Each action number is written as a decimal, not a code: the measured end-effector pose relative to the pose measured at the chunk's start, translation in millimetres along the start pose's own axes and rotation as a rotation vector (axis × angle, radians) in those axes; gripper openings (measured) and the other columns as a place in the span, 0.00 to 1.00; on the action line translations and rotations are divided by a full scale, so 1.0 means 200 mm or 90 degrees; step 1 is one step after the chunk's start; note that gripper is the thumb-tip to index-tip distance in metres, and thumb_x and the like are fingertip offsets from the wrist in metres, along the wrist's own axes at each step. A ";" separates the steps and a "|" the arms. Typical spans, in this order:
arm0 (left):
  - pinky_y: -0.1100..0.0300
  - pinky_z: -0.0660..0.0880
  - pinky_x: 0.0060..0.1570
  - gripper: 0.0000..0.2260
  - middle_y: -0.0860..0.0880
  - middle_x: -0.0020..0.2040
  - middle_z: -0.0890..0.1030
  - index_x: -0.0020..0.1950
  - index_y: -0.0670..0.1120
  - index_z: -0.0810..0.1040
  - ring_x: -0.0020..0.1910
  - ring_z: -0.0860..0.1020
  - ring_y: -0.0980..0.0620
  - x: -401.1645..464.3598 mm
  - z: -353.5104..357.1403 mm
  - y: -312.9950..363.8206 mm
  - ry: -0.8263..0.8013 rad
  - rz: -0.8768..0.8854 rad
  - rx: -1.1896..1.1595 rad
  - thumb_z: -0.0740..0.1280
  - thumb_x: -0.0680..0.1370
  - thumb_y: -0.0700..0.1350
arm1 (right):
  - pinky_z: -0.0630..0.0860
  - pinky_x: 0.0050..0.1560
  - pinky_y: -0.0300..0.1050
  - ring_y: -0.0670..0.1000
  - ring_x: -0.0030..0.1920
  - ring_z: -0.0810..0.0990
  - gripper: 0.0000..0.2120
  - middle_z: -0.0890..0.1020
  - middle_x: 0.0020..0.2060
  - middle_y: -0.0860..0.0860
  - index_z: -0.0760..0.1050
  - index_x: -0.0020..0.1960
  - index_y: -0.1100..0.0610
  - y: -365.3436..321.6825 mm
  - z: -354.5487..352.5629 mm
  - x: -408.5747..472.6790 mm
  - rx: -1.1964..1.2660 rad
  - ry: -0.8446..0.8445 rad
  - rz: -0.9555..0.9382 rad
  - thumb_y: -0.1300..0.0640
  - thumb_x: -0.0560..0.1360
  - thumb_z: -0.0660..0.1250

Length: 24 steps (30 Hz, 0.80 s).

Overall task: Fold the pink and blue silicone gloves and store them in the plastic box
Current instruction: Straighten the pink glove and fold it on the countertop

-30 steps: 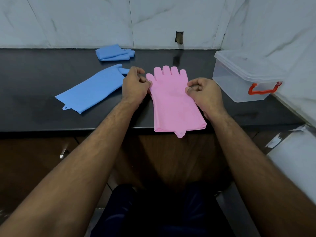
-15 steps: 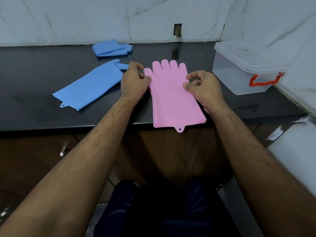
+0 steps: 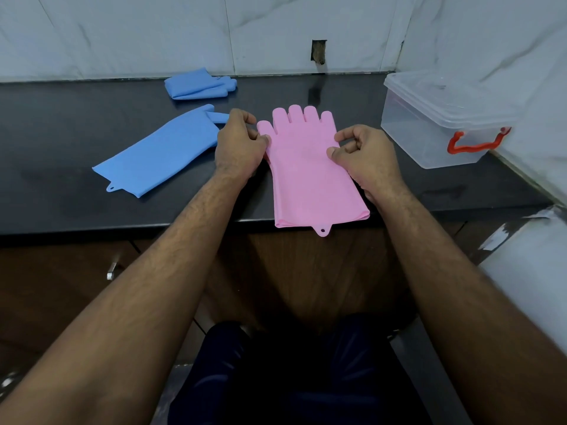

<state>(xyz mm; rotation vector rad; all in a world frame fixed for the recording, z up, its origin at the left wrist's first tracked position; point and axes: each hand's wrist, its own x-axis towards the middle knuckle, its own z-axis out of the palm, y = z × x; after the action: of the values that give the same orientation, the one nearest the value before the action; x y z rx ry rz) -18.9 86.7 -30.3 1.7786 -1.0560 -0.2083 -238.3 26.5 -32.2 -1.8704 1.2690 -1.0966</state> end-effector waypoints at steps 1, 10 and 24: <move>0.48 0.80 0.54 0.15 0.54 0.40 0.79 0.60 0.47 0.74 0.46 0.81 0.50 0.00 0.00 0.00 0.004 0.001 0.003 0.73 0.76 0.43 | 0.81 0.47 0.41 0.47 0.41 0.84 0.13 0.84 0.38 0.49 0.82 0.57 0.53 0.00 0.00 0.00 -0.005 0.002 -0.002 0.55 0.74 0.77; 0.54 0.80 0.51 0.12 0.55 0.42 0.79 0.57 0.48 0.77 0.42 0.78 0.57 0.01 0.01 -0.01 0.013 0.000 0.033 0.75 0.76 0.44 | 0.80 0.48 0.37 0.44 0.41 0.83 0.12 0.84 0.40 0.47 0.83 0.56 0.54 0.02 0.00 0.00 -0.025 0.016 -0.007 0.57 0.73 0.77; 0.60 0.76 0.42 0.13 0.53 0.44 0.79 0.60 0.49 0.75 0.42 0.79 0.57 -0.18 -0.06 0.06 -0.047 -0.026 -0.015 0.72 0.79 0.52 | 0.80 0.48 0.40 0.42 0.42 0.82 0.10 0.84 0.41 0.43 0.83 0.55 0.51 0.01 -0.07 -0.14 -0.013 0.007 -0.010 0.50 0.76 0.73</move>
<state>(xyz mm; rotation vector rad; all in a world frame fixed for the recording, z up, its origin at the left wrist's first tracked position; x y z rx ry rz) -40.6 119.5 -25.9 1.7836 -1.0670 -0.3126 -257.3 51.3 -35.1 -1.8956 1.2781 -1.1071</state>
